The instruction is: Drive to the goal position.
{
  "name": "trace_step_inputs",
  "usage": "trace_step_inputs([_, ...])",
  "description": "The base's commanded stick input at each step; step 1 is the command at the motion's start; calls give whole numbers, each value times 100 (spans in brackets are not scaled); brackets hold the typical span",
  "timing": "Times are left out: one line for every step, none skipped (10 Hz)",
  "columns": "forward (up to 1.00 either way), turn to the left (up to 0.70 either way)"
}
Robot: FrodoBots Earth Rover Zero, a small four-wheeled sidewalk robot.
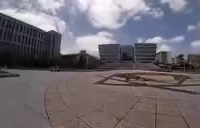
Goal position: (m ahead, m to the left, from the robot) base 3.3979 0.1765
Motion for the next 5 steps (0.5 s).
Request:
trace_step_inputs([100,0])
trace_step_inputs([100,0])
trace_step_inputs([100,0])
trace_step_inputs([100,0])
trace_step_inputs([100,0])
